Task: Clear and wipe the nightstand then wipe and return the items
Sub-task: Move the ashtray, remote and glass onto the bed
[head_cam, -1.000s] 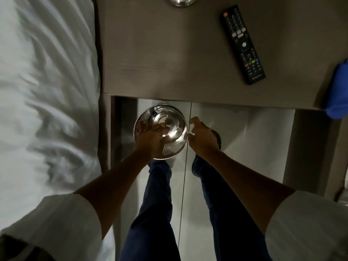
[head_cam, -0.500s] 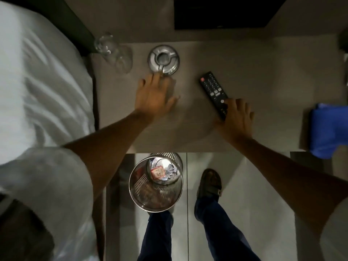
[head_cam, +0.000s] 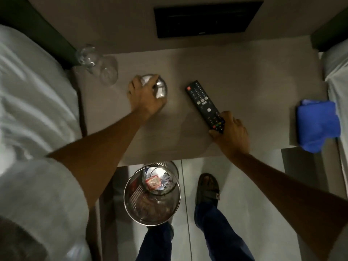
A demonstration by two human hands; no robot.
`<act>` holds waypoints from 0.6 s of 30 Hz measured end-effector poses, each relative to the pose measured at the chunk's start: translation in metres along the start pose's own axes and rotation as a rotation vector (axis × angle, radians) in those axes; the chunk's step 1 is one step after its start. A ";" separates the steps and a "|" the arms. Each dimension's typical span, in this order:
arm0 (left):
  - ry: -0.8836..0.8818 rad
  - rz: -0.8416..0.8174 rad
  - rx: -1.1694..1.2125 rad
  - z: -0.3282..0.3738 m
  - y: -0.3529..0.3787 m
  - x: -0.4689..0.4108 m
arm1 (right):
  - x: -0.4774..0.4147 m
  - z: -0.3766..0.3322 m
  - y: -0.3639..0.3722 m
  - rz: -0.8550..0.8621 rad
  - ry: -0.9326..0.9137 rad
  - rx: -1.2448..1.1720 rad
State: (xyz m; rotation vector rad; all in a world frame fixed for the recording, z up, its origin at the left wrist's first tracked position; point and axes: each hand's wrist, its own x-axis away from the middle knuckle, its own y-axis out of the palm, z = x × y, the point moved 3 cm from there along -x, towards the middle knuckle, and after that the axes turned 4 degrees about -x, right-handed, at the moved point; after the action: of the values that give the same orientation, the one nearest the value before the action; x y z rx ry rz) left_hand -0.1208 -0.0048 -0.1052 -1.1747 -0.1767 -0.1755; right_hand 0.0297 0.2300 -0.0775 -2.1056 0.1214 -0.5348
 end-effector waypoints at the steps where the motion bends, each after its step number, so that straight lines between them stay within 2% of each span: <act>1: -0.004 0.002 0.026 -0.006 -0.004 0.019 | 0.007 -0.009 0.001 -0.002 0.005 -0.028; 5: 0.018 0.127 0.084 -0.030 -0.036 0.096 | 0.030 -0.059 0.012 -0.018 -0.034 -0.156; 9: -0.028 0.370 0.047 -0.069 -0.104 0.166 | 0.058 -0.149 0.023 -0.038 -0.208 -0.303; 14: -0.244 0.738 -0.043 -0.162 -0.200 0.234 | 0.118 -0.294 0.050 -0.112 -0.463 -0.377; 18: -0.441 0.823 -0.140 -0.248 -0.245 0.269 | 0.167 -0.387 0.087 -0.127 -0.724 -0.332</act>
State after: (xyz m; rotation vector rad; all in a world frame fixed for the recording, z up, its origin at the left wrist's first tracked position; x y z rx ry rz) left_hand 0.0962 -0.3385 0.0834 -1.3259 -0.0542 0.8100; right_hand 0.0282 -0.1664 0.0899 -2.5129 -0.3621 0.2163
